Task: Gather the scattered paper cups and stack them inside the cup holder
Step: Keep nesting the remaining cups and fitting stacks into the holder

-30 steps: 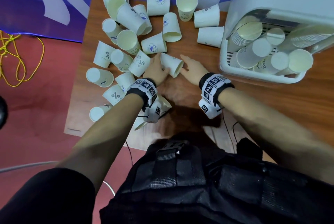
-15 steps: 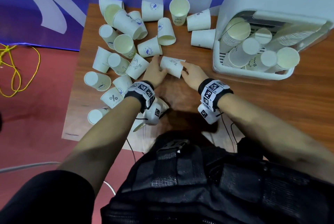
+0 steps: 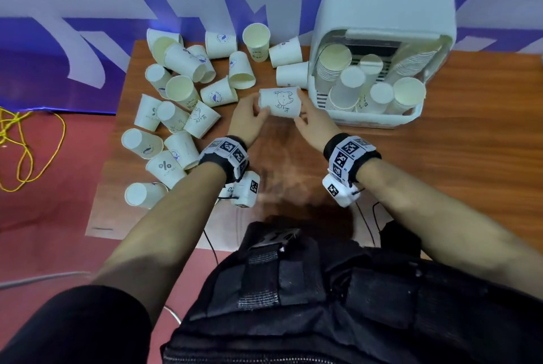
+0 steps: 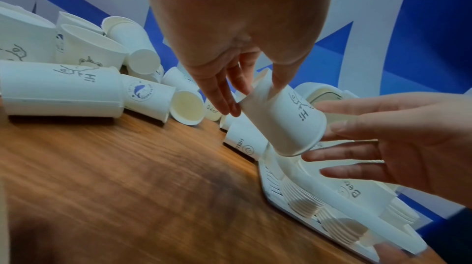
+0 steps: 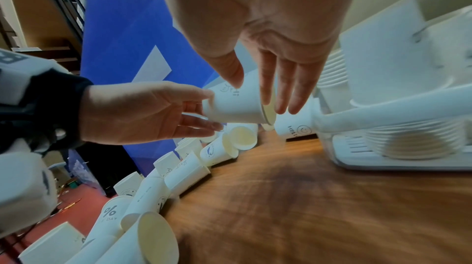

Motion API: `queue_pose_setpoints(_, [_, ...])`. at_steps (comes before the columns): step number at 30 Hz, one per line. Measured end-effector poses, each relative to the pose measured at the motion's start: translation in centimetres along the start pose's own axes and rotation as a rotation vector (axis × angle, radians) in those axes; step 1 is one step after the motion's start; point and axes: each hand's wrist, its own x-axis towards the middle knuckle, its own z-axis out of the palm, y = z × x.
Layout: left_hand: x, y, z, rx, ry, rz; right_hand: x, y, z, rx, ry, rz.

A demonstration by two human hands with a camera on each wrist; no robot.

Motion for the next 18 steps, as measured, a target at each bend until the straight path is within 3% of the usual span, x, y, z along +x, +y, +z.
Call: queue_pose_setpoints(18, [-1.8,8.2,6.9,-0.057,-0.063,0.102,-5.5,8.0,-7.5,0.062,0.125,0.036])
